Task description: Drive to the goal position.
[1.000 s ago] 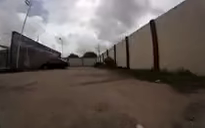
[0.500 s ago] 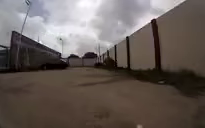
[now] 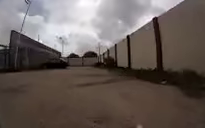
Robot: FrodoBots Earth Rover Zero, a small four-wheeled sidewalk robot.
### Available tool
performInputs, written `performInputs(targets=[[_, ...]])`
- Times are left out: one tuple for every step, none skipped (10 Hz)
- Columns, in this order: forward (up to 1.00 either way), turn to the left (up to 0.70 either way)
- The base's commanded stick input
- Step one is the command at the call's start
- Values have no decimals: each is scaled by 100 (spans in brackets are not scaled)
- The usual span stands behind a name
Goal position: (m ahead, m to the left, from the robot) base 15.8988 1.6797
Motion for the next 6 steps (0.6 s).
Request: performInputs(targets=[[30,60],[30,37],[30,2],[30,0],[30,0],[30,0]])
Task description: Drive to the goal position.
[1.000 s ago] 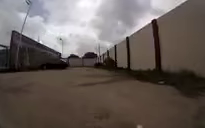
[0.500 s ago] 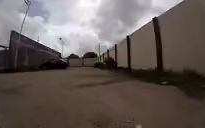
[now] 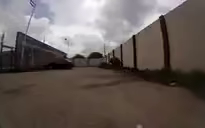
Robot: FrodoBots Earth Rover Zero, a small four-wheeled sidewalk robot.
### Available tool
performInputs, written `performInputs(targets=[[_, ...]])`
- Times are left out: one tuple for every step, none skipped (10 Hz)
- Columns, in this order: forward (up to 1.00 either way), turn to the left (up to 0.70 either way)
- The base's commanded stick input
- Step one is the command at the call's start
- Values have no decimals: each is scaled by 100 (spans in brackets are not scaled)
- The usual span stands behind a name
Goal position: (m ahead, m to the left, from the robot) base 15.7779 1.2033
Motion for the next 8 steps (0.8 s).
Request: performInputs(targets=[[30,0],[30,0],[30,0],[30,0],[30,0],[30,0],[30,0],[30,0]])
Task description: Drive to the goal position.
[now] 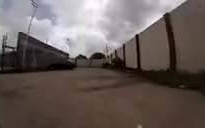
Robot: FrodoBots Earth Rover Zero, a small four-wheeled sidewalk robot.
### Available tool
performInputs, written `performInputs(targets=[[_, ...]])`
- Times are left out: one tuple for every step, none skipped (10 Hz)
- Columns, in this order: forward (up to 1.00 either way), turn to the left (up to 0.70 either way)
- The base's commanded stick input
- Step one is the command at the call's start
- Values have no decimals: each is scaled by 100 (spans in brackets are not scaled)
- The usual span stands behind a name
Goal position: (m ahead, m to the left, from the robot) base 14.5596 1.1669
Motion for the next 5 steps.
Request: performInputs(targets=[[30,0],[30,0],[30,0],[30,0],[30,0]])
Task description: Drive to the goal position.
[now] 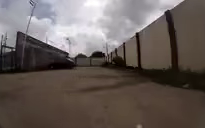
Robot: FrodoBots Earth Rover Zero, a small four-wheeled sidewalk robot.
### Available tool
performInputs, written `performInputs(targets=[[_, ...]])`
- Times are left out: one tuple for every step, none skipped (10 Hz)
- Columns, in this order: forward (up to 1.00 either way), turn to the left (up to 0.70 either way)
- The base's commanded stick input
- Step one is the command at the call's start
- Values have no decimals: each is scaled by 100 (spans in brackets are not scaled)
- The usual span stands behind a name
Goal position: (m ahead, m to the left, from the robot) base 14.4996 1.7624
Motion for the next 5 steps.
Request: performInputs(targets=[[30,12],[30,34],[30,57],[30,60],[30,55]])
